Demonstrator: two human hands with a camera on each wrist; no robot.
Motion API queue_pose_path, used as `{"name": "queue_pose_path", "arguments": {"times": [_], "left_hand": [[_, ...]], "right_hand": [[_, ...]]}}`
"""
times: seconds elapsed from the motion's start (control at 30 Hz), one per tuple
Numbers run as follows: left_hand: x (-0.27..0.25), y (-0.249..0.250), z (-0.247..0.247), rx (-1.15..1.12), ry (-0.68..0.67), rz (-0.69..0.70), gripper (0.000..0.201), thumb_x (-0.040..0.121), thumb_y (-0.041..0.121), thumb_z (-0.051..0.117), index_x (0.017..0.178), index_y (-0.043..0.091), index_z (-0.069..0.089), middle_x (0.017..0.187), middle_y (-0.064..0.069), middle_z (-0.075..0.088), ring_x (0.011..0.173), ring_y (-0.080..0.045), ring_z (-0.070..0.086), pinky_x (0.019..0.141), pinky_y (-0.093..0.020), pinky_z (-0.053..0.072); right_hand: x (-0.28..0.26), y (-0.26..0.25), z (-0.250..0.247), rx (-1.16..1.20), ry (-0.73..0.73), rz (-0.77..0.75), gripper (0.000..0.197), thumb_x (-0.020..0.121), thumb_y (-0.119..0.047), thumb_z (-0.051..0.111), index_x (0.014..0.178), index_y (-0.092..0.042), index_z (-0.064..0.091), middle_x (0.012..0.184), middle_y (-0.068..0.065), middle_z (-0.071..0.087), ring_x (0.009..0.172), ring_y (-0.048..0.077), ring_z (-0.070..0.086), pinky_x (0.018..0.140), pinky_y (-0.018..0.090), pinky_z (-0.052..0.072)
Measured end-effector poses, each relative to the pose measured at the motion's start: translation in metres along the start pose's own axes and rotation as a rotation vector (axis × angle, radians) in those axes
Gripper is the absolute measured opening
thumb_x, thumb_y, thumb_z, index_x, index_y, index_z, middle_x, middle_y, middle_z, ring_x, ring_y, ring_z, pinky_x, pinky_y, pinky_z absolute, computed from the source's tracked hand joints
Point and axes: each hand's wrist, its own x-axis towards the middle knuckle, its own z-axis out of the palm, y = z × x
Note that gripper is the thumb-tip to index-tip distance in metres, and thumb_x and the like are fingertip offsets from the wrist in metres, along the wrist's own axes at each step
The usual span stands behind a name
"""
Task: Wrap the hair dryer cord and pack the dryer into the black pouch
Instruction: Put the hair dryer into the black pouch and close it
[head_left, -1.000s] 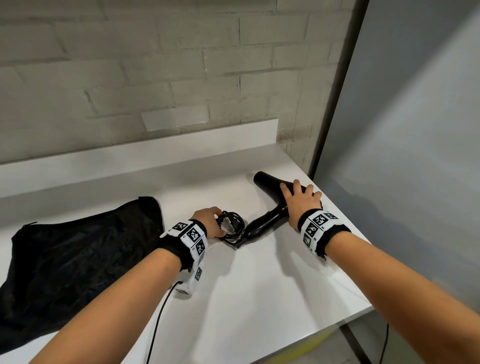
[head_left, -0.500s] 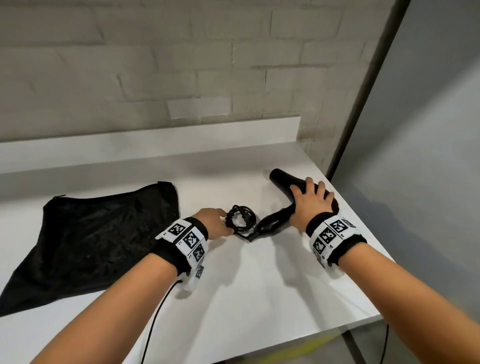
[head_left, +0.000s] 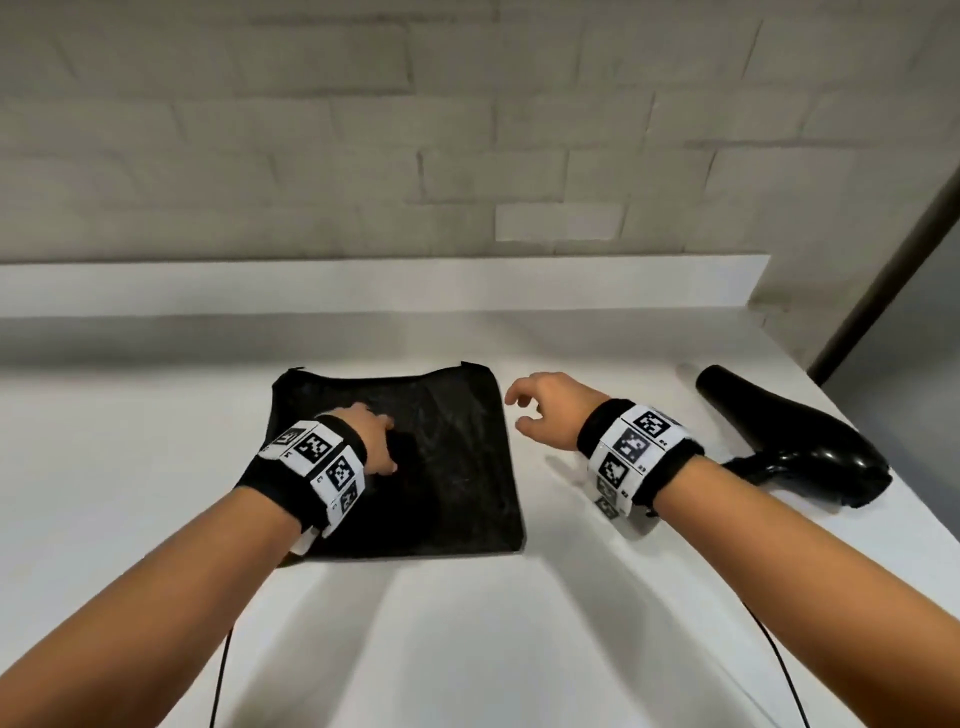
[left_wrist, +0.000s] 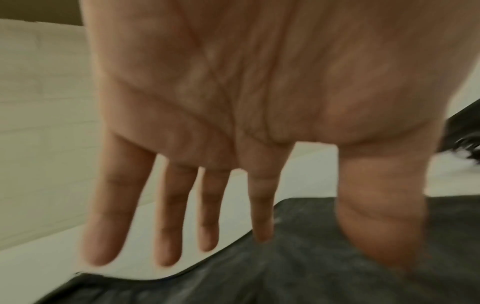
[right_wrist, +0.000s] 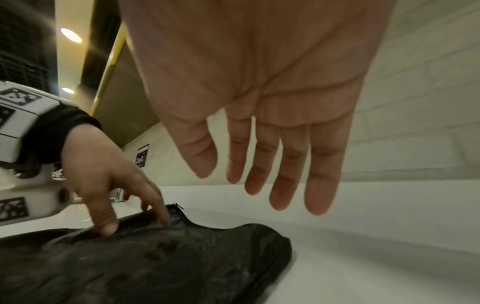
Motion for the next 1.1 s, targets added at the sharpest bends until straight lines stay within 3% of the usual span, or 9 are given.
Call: {"name": "queue_pose_path", "arguments": {"times": [0.1,0.23,0.37,0.5,0.6,0.7,0.83,0.97,1.1], "left_hand": [[0.023,-0.041,-0.001,-0.008,0.073,-0.067,0.069,0.081,0.046,0.059,0.142,0.028,0.031,0.138,-0.012,0.039,0.126,-0.035,0.045,0.102,-0.043,0.042],[0.059,-0.077,-0.004,-0.040,0.136,-0.015,0.072,0.079,0.031,0.066,0.142,0.024,0.033,0.144,-0.011,0.035,0.130,-0.031,0.042,0.106,-0.043,0.040],[0.085,-0.090,0.000,-0.074,0.125,0.029,0.070,0.079,0.026,0.066,0.141,0.020,0.035,0.144,-0.011,0.037,0.128,-0.031,0.046,0.105,-0.041,0.040],[0.098,-0.093,0.003,-0.083,0.068,0.066,0.074,0.078,0.027,0.067,0.143,0.020,0.031,0.139,-0.012,0.045,0.127,-0.030,0.047,0.104,-0.038,0.040],[0.099,-0.092,0.002,-0.043,0.075,0.052,0.067,0.078,0.027,0.067,0.137,0.023,0.036,0.133,-0.005,0.052,0.124,-0.026,0.050,0.101,-0.042,0.037],[0.100,-0.094,0.002,-0.083,0.142,0.070,0.041,0.083,0.019,0.057,0.123,0.022,0.047,0.123,-0.006,0.060,0.116,-0.026,0.055,0.098,-0.039,0.037],[0.095,-0.093,0.000,-0.228,0.182,0.162,0.041,0.087,0.010,0.046,0.125,0.023,0.056,0.127,-0.014,0.050,0.116,-0.033,0.052,0.097,-0.033,0.039],[0.079,-0.081,-0.011,-0.285,0.193,0.150,0.040,0.088,0.010,0.042,0.121,0.022,0.061,0.132,-0.015,0.046,0.117,-0.035,0.051,0.102,-0.031,0.037],[0.074,-0.066,-0.013,-0.360,0.115,0.080,0.036,0.090,0.019,0.040,0.110,-0.002,0.062,0.124,-0.025,0.058,0.114,-0.035,0.055,0.094,-0.033,0.042]], "right_hand": [[0.032,-0.014,0.007,0.002,-0.049,0.010,0.033,0.087,-0.016,0.052,0.119,-0.011,0.053,0.121,0.011,0.057,0.107,0.025,0.055,0.085,0.024,0.038],[0.075,-0.023,0.015,-0.054,-0.065,0.035,0.039,0.085,-0.011,0.050,0.124,-0.013,0.050,0.129,0.012,0.051,0.116,0.028,0.050,0.100,0.033,0.041],[0.109,-0.027,0.019,-0.152,-0.069,0.076,0.045,0.083,-0.009,0.052,0.127,-0.016,0.048,0.131,0.012,0.051,0.119,0.032,0.048,0.102,0.038,0.041],[0.129,-0.028,0.029,-0.181,-0.120,0.172,0.067,0.081,-0.013,0.057,0.139,-0.029,0.027,0.133,0.019,0.043,0.118,0.039,0.047,0.100,0.040,0.042],[0.133,-0.024,0.035,-0.189,-0.109,0.195,0.047,0.081,-0.021,0.058,0.126,-0.026,0.044,0.125,0.016,0.051,0.112,0.038,0.052,0.097,0.042,0.042],[0.132,-0.017,0.033,-0.241,-0.068,0.208,0.026,0.079,-0.022,0.058,0.105,-0.022,0.058,0.114,0.010,0.061,0.110,0.032,0.054,0.098,0.041,0.037],[0.122,-0.006,0.029,-0.427,0.040,0.294,0.034,0.084,-0.032,0.057,0.112,-0.014,0.062,0.134,0.010,0.044,0.121,0.032,0.039,0.099,0.043,0.035],[0.108,-0.008,0.017,-0.232,0.225,0.466,0.036,0.087,-0.015,0.049,0.116,0.005,0.054,0.144,0.017,0.019,0.124,0.038,0.031,0.097,0.043,0.040],[0.091,-0.021,0.000,0.019,0.259,0.544,0.035,0.091,-0.014,0.039,0.121,0.002,0.050,0.116,0.024,0.044,0.119,0.039,0.044,0.096,0.041,0.039]]}}
